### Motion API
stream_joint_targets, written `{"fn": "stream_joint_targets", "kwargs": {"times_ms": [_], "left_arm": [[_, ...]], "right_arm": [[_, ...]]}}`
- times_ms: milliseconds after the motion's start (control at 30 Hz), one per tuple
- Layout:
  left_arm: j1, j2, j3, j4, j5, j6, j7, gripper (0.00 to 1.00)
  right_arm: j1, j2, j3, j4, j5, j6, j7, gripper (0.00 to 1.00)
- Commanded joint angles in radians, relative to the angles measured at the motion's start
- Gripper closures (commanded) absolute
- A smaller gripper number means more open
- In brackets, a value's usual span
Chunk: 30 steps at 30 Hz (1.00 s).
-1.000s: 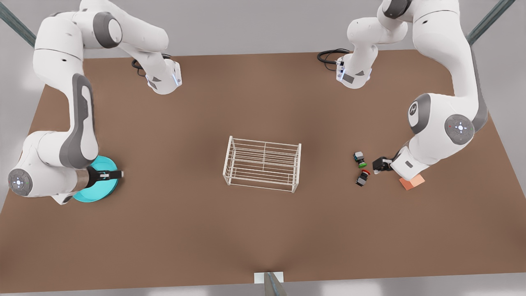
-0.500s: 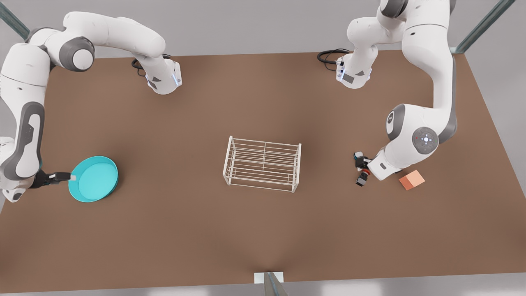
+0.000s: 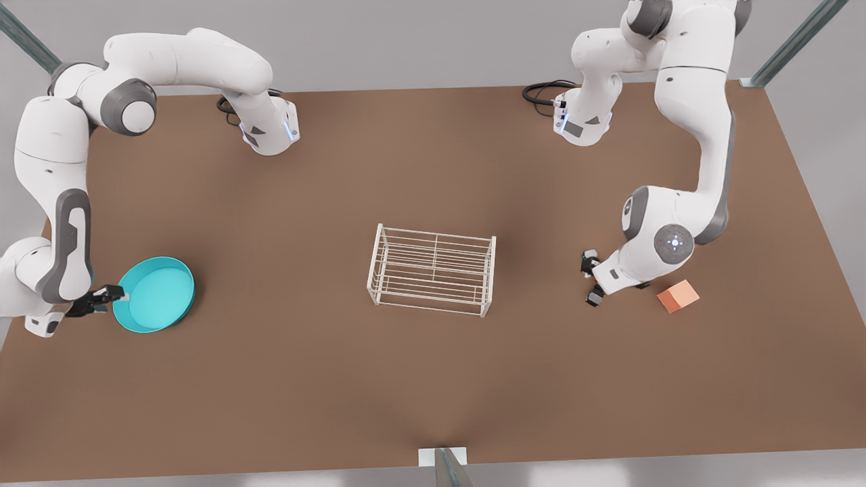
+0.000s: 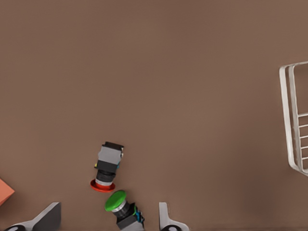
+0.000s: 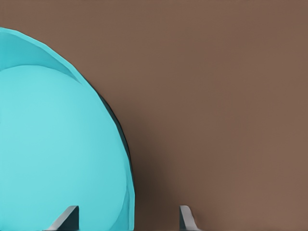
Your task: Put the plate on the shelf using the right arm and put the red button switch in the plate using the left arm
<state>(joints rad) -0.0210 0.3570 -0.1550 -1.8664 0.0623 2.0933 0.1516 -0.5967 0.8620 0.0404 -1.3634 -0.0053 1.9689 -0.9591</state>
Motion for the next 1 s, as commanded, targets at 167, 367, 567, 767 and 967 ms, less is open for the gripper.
{"fn": "stream_joint_targets", "kwargs": {"times_ms": [167, 367, 567, 767, 967], "left_arm": [[0.007, 0.102, 0.000, 0.081, 0.071, 0.057, 0.102, 0.01], [0.012, 0.160, 0.000, 0.067, 0.079, 0.110, 0.088, 0.01], [0.012, 0.183, 0.002, 0.036, 0.085, 0.151, 0.082, 0.01], [0.012, 0.188, 0.003, 0.000, 0.087, 0.195, 0.075, 0.01], [0.012, 0.197, 0.015, -0.023, 0.093, 0.229, 0.075, 0.01]], "right_arm": [[0.005, 0.025, 0.003, 0.003, 0.007, -0.039, -0.029, 0.56], [0.025, 0.012, 0.007, 0.089, 0.004, -0.216, -0.004, 0.82], [0.026, -0.001, 0.064, 0.171, 0.004, -0.397, 0.106, 0.82], [0.028, -0.046, 0.282, 0.175, -0.002, -0.552, 0.411, 0.81], [0.048, -0.046, 0.504, 0.175, -0.005, -0.565, 0.743, 0.82]]}}
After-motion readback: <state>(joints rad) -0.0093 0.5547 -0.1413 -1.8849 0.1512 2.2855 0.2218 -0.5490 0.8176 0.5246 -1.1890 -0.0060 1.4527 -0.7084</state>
